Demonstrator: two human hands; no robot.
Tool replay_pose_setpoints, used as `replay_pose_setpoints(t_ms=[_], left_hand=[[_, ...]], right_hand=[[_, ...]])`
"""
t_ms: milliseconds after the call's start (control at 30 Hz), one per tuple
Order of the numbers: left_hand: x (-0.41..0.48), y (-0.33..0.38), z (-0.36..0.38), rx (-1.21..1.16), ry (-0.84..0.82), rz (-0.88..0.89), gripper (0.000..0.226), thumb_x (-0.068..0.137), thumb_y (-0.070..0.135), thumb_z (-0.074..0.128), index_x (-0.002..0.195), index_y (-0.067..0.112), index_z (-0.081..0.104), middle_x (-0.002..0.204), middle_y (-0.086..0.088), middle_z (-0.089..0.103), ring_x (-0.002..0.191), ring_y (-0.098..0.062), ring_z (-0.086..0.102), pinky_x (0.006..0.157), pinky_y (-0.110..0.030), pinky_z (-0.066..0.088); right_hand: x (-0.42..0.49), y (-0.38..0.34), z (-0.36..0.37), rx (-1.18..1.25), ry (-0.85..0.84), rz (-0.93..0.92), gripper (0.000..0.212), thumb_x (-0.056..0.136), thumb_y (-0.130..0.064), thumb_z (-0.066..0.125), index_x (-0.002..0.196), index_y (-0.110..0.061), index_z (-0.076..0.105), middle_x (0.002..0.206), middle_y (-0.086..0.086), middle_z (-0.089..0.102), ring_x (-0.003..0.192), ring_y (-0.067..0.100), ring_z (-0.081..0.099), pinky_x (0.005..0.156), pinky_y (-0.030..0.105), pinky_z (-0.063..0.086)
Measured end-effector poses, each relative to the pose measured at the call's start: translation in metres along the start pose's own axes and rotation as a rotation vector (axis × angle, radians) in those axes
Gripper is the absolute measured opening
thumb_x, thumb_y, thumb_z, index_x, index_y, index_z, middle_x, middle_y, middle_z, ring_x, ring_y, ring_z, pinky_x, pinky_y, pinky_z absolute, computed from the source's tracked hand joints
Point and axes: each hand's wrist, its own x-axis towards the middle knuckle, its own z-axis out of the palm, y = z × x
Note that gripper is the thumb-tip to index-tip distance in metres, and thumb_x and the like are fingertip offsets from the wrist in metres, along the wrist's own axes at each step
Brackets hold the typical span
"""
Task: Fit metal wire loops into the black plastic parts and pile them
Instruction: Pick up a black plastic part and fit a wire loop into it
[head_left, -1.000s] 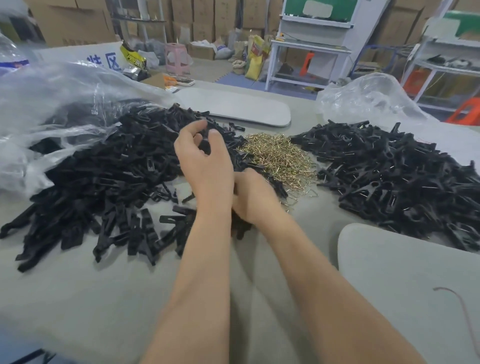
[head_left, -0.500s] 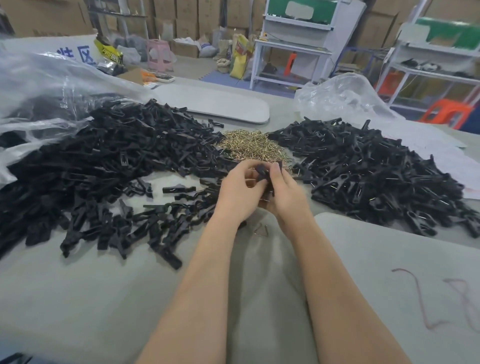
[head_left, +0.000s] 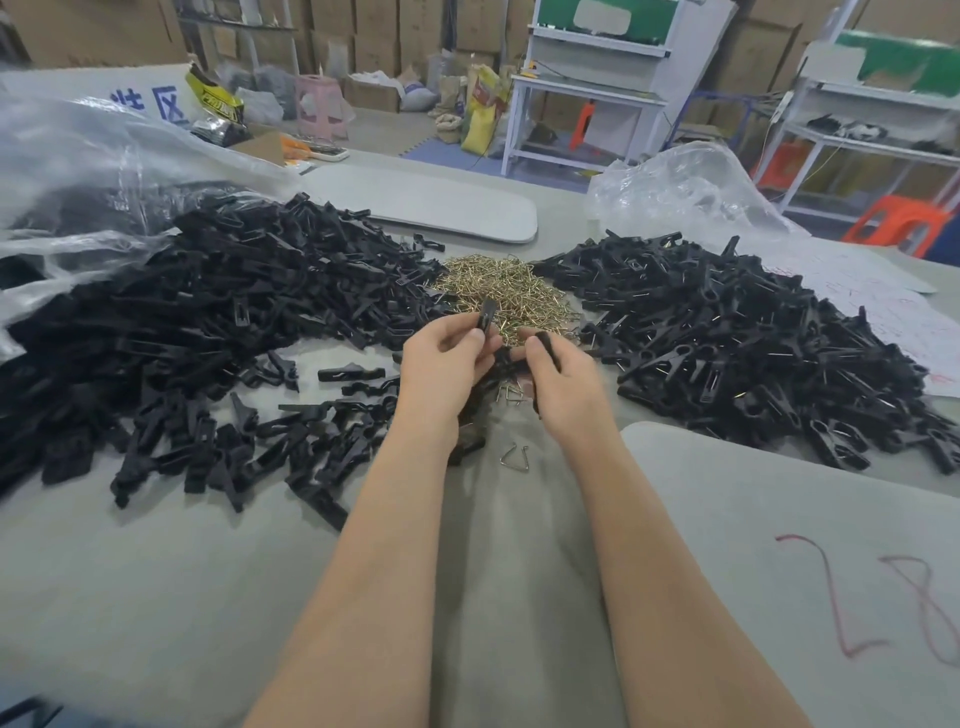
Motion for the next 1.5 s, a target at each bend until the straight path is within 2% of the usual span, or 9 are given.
replay_pose_setpoints(t_ms=[167, 333, 533, 767, 967, 1100, 1267, 1400, 1500], left_hand=[[0.002, 0.001, 0.0, -0.171, -0.04, -0.057, 0.018, 0.097, 0.002, 0.047, 0.109, 0.01, 0.058, 0.095, -0.001, 0.069, 0.071, 0.0, 0.06, 0.076, -0.019, 0.05], [-0.001, 0.0, 0.005, -0.253, -0.101, -0.096, 0.013, 0.096, -0.001, 0.047, 0.099, 0.005, 0.059, 0.085, -0.005, 0.062, 0.075, -0.012, 0.06, 0.073, -0.02, 0.054], [-0.004, -0.001, 0.008, -0.1, -0.113, -0.053, 0.018, 0.097, 0.002, 0.046, 0.097, 0.01, 0.062, 0.083, -0.005, 0.07, 0.077, -0.014, 0.065, 0.08, -0.026, 0.055], [-0.007, -0.003, 0.01, 0.256, -0.145, 0.098, 0.019, 0.094, 0.01, 0.054, 0.108, 0.006, 0.068, 0.101, -0.011, 0.07, 0.095, -0.021, 0.064, 0.094, -0.036, 0.051], [-0.004, -0.005, 0.009, 0.306, -0.082, 0.094, 0.018, 0.093, 0.009, 0.056, 0.108, 0.008, 0.065, 0.096, -0.006, 0.07, 0.096, -0.019, 0.066, 0.095, -0.037, 0.051], [-0.001, -0.003, 0.006, 0.077, 0.012, 0.024, 0.012, 0.094, 0.006, 0.054, 0.095, 0.016, 0.061, 0.081, 0.001, 0.069, 0.075, -0.008, 0.065, 0.077, -0.025, 0.055], [-0.002, -0.004, 0.004, 0.262, 0.033, 0.131, 0.015, 0.091, 0.009, 0.058, 0.086, 0.023, 0.062, 0.083, 0.005, 0.066, 0.077, -0.003, 0.061, 0.079, -0.024, 0.052], [-0.005, -0.003, 0.005, 0.367, 0.0, 0.201, 0.015, 0.091, 0.01, 0.058, 0.087, 0.024, 0.062, 0.084, 0.01, 0.066, 0.08, 0.004, 0.059, 0.073, -0.012, 0.044], [-0.007, -0.001, 0.007, 0.408, -0.023, 0.214, 0.014, 0.091, 0.009, 0.058, 0.089, 0.022, 0.063, 0.084, 0.01, 0.065, 0.082, -0.001, 0.061, 0.074, -0.011, 0.044]], right_hand=[[0.0, -0.001, -0.01, -0.137, 0.159, -0.08, 0.04, 0.098, -0.044, 0.04, 0.094, -0.016, 0.069, 0.068, 0.0, 0.051, 0.068, 0.016, 0.048, 0.068, 0.03, 0.041], [-0.005, -0.016, -0.013, 0.394, 0.146, 0.006, 0.024, 0.097, -0.029, 0.052, 0.083, -0.015, 0.065, 0.048, -0.011, 0.05, 0.042, 0.006, 0.04, 0.043, 0.019, 0.033], [-0.007, -0.02, -0.012, 0.561, 0.055, 0.112, 0.002, 0.092, -0.012, 0.059, 0.093, -0.012, 0.06, 0.074, 0.002, 0.07, 0.055, 0.008, 0.059, 0.055, 0.019, 0.049], [-0.007, -0.014, -0.011, 0.209, 0.144, -0.015, 0.007, 0.09, -0.008, 0.061, 0.093, -0.011, 0.056, 0.074, 0.004, 0.065, 0.055, 0.006, 0.059, 0.059, 0.019, 0.052], [-0.004, -0.013, -0.014, 0.323, 0.17, 0.014, 0.014, 0.09, -0.003, 0.059, 0.096, -0.014, 0.064, 0.083, 0.003, 0.065, 0.073, 0.012, 0.063, 0.075, 0.023, 0.055], [-0.003, -0.012, -0.022, 0.202, 0.123, -0.024, 0.024, 0.093, -0.007, 0.054, 0.094, -0.029, 0.063, 0.082, -0.006, 0.061, 0.078, 0.016, 0.058, 0.082, 0.043, 0.053], [-0.005, -0.015, -0.017, 0.123, 0.03, -0.07, 0.03, 0.091, -0.004, 0.056, 0.115, -0.017, 0.043, 0.093, 0.002, 0.057, 0.09, 0.03, 0.064, 0.086, 0.039, 0.054], [-0.007, -0.017, -0.016, 0.107, 0.067, -0.075, 0.034, 0.09, -0.004, 0.058, 0.117, -0.018, 0.044, 0.099, -0.001, 0.057, 0.092, 0.017, 0.061, 0.086, 0.024, 0.051], [-0.006, -0.018, -0.013, 0.173, 0.068, -0.016, 0.032, 0.09, -0.003, 0.057, 0.12, -0.011, 0.048, 0.109, 0.006, 0.058, 0.101, 0.02, 0.06, 0.093, 0.035, 0.051]])
